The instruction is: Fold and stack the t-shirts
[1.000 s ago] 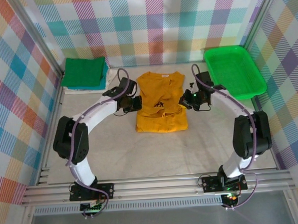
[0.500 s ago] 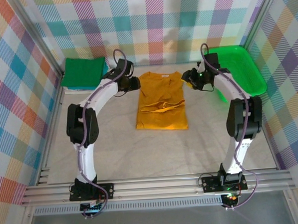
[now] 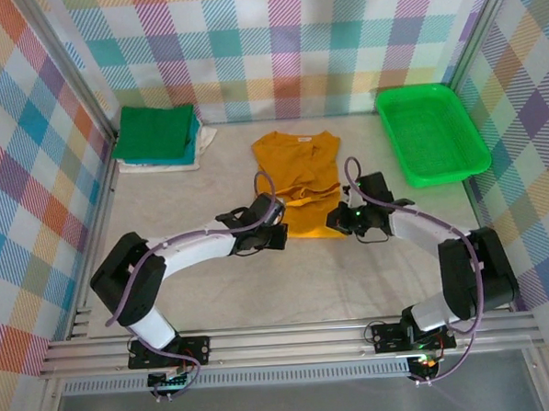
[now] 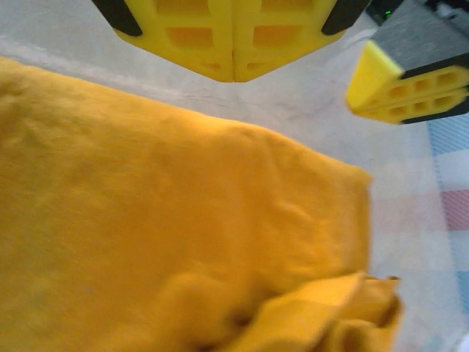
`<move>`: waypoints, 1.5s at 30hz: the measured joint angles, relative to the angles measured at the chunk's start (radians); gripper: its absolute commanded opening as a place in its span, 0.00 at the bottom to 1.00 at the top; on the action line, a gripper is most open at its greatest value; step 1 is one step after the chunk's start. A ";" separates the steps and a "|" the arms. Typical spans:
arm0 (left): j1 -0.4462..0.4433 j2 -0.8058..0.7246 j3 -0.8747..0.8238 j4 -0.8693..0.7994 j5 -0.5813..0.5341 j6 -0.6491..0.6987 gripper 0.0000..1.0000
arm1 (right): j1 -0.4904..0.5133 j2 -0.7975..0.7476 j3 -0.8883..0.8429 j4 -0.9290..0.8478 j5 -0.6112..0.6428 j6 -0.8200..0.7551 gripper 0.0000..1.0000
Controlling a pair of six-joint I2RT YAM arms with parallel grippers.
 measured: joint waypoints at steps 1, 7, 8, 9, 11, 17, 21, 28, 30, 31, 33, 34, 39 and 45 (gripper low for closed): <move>0.000 0.023 0.000 0.039 -0.006 -0.004 0.05 | 0.004 0.020 -0.003 0.024 0.011 0.006 0.00; 0.006 0.188 0.103 0.111 -0.080 0.015 0.05 | 0.010 0.167 0.048 0.148 0.105 0.027 0.00; 0.009 0.214 0.135 0.111 -0.091 0.024 0.05 | 0.010 0.187 0.065 0.157 0.118 0.028 0.00; 0.016 0.254 0.190 0.106 -0.110 0.039 0.05 | 0.010 0.216 0.099 0.159 0.142 0.029 0.00; 0.037 0.325 0.293 0.104 -0.134 0.063 0.04 | 0.006 0.270 0.163 0.170 0.169 0.034 0.00; 0.151 0.526 0.634 0.016 -0.194 0.167 0.09 | -0.027 0.417 0.377 0.165 0.224 0.047 0.00; 0.240 0.711 0.970 -0.101 -0.226 0.255 0.10 | -0.069 0.504 0.520 0.150 0.241 0.047 0.00; 0.331 0.721 1.172 -0.276 -0.247 0.329 0.17 | -0.129 0.494 0.581 0.086 0.202 0.028 0.00; 0.331 0.570 0.987 -0.243 -0.232 0.311 0.20 | -0.126 0.396 0.487 0.087 0.173 0.028 0.00; 0.327 0.479 0.866 -0.206 -0.216 0.295 0.21 | -0.121 0.342 0.439 0.084 0.159 0.028 0.00; 0.317 0.285 0.609 -0.103 -0.187 0.256 0.22 | -0.106 0.243 0.352 0.082 0.131 0.029 0.00; 0.310 0.184 0.478 -0.045 -0.159 0.229 0.21 | -0.092 0.202 0.314 0.086 0.106 0.029 0.00; 0.285 0.125 0.271 0.134 -0.049 0.150 0.17 | -0.052 0.221 0.277 0.100 0.026 0.029 0.00; 0.279 0.211 0.069 0.239 0.035 0.051 0.17 | -0.052 0.309 0.246 0.106 0.024 0.043 0.00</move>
